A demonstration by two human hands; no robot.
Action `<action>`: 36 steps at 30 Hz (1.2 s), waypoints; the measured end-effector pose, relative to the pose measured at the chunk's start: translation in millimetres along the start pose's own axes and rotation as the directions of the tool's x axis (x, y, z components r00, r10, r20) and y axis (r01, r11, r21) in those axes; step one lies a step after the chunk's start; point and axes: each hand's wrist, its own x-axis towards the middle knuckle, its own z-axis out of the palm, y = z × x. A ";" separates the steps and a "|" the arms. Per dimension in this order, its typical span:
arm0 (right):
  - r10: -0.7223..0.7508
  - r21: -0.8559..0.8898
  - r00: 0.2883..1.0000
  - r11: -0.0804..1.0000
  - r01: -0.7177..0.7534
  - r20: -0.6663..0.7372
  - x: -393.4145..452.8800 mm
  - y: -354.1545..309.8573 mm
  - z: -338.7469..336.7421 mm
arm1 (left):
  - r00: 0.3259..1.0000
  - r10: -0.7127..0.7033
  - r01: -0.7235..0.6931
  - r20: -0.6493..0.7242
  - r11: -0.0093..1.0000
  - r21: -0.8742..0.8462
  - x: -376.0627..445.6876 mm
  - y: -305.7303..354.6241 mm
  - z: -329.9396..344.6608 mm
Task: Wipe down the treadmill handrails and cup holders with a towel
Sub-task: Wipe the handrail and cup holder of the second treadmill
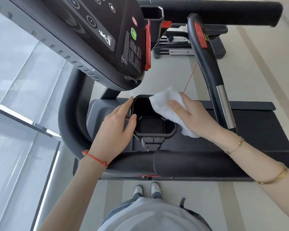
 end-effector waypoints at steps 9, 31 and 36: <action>-0.334 -0.284 0.845 0.836 0.470 0.417 -33.2 -13.6 5.5 | 0.997 0.075 -0.075 -0.005 0.997 -0.020 -10.6 -6.6 -6.7; -0.492 -0.525 0.869 0.727 0.442 0.051 -48.5 -21.8 37.9 | 0.994 0.108 -0.108 -0.003 0.992 0.072 -21.7 -3.6 -15.2; -0.544 -0.537 0.798 0.768 0.349 -0.259 -68.2 -34.4 37.9 | 0.982 0.182 -0.187 0.054 0.978 0.092 -25.4 -2.2 -26.9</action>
